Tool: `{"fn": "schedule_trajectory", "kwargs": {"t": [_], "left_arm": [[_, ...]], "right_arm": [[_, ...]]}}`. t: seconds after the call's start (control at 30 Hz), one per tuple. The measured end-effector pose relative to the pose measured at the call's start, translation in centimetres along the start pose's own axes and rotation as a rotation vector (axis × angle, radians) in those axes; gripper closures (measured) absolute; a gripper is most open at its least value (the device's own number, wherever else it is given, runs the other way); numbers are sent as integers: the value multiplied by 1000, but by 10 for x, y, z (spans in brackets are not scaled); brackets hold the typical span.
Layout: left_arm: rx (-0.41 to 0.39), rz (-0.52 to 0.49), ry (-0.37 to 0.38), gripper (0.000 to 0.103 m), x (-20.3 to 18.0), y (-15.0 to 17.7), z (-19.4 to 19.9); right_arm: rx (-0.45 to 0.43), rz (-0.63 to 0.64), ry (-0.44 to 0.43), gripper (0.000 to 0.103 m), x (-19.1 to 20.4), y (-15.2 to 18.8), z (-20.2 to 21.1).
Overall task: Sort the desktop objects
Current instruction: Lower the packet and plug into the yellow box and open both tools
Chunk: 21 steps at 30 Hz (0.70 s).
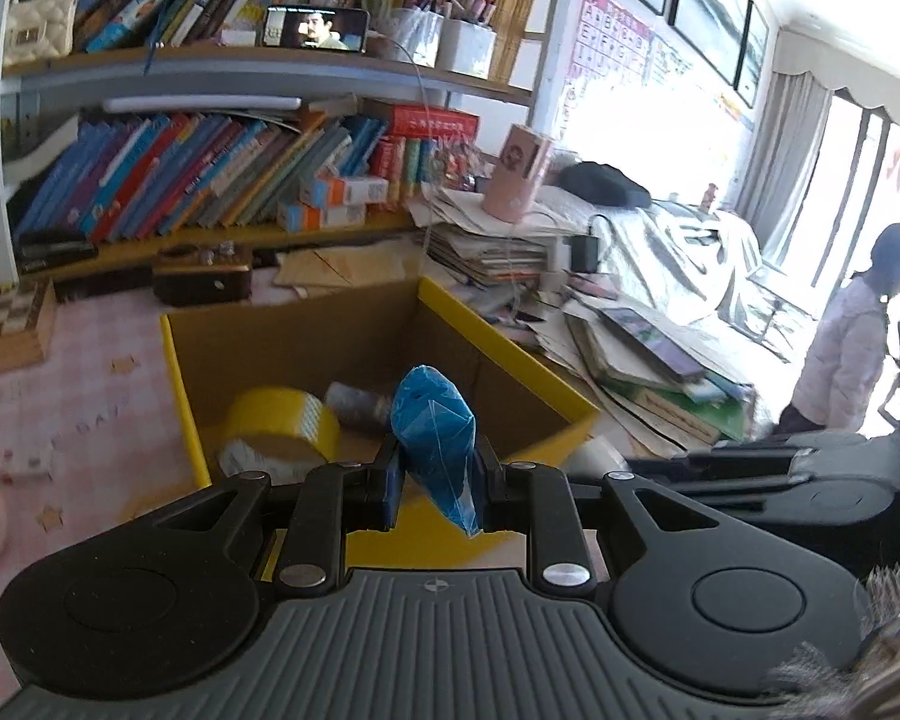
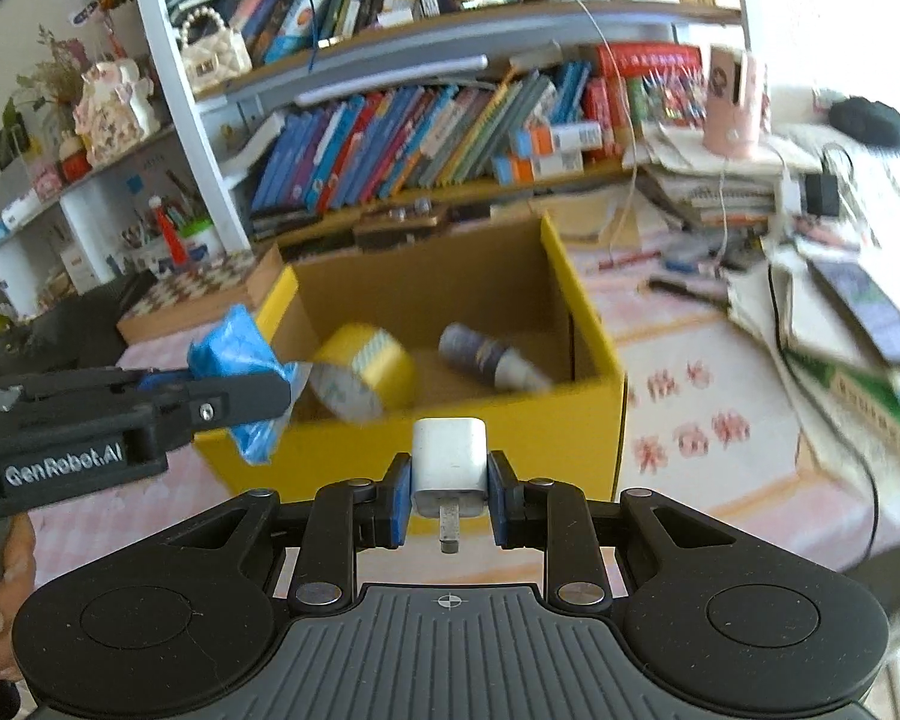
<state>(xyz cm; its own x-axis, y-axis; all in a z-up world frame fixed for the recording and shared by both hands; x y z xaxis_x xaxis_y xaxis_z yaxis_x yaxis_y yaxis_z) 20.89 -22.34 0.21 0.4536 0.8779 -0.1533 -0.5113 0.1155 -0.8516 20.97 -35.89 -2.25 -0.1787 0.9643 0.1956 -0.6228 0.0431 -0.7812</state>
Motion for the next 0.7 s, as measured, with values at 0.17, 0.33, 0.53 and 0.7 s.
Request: {"fn": "schedule_trajectory", "kwargs": {"t": [0.17, 0.33, 0.53, 0.7], "left_arm": [[-20, -46, -67, 82, 8, -18, -20], [23, -116, -130, 82, 21, -25, -45], [102, -153, -165, 82, 30, -14, -71], [158, -191, -168, 82, 29, -2, -86]], "right_arm": [[-39, 63, -20, 78, -8, -28, -16], [-32, 171, -50, 78, -4, -44, -41], [45, 272, -94, 78, 4, -42, -80], [114, 393, -114, 78, 10, -31, -103]]}}
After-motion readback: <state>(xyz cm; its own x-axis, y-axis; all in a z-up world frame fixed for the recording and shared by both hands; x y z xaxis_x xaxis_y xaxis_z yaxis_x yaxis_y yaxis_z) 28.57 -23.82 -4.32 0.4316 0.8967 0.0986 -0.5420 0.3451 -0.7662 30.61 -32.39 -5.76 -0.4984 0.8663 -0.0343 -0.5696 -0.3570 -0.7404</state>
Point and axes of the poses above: each gripper's, at about its wrist camera, not at the fingertips, and z roughly against the way its jaws point, x to its left, y to its underside, the point moved 7 cm from there along -z, roughly the way its jaws point, and after that the axes turned 1 degree about -x, right-handed, at the moved point
